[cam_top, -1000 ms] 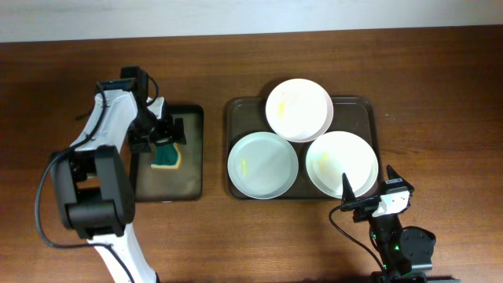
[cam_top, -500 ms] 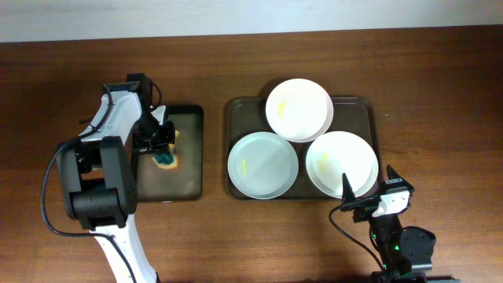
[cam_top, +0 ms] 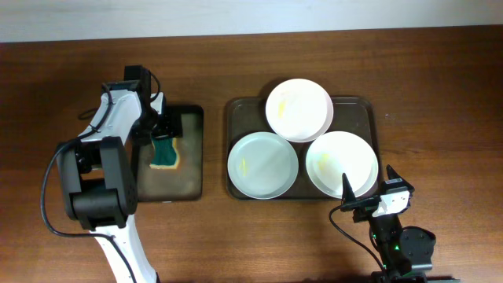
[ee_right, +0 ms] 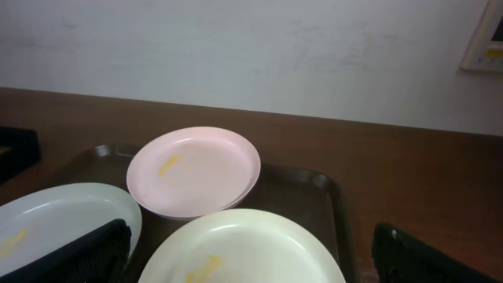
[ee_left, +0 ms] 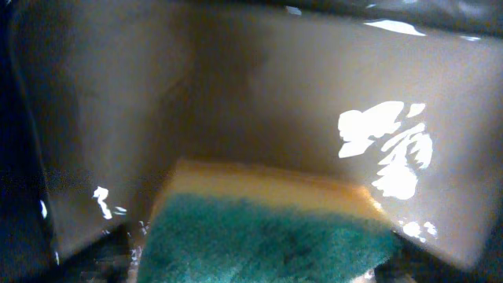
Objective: Clean dirty plates on tray and stack at the side
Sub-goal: 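Grasp the green-yellow sponge with the left gripper and dip it in water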
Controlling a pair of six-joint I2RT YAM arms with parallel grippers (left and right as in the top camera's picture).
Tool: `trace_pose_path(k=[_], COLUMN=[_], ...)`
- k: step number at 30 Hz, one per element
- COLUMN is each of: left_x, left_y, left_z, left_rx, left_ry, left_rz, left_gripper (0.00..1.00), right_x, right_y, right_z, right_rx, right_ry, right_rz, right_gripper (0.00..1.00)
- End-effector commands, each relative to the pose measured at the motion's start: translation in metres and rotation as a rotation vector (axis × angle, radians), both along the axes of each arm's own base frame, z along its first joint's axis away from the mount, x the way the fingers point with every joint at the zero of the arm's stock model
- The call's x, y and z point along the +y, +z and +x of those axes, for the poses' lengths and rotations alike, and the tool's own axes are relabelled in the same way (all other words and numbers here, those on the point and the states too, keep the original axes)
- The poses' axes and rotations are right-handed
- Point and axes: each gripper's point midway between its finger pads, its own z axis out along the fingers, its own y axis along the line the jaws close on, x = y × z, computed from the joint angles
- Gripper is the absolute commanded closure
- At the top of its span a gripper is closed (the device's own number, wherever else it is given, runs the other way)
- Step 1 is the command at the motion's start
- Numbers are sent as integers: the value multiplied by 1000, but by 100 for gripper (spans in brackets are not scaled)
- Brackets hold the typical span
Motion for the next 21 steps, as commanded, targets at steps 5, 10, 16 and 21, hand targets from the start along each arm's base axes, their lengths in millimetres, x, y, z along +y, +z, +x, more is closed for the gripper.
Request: trace_pose_path(k=[5, 10, 16, 21], left_x=[-1, -1, -2, -3], left_y=[-8, -9, -9, -7], left_z=[0, -1, -25, -49], left_rx=[9, 11, 110, 209], left_ry=[-4, -4, -3, -2], left_rz=[-13, -13, -19, -24], left_gripper=[100, 85, 1, 1], right_x=[1, 1, 1, 1], right_y=[-4, -4, -4, -4], right_z=[0, 0, 0, 0], right_rx=[11, 11, 11, 11], right_ry=[0, 0, 0, 0], right_rz=[8, 8, 8, 8], right_gripper=[2, 2, 2, 2])
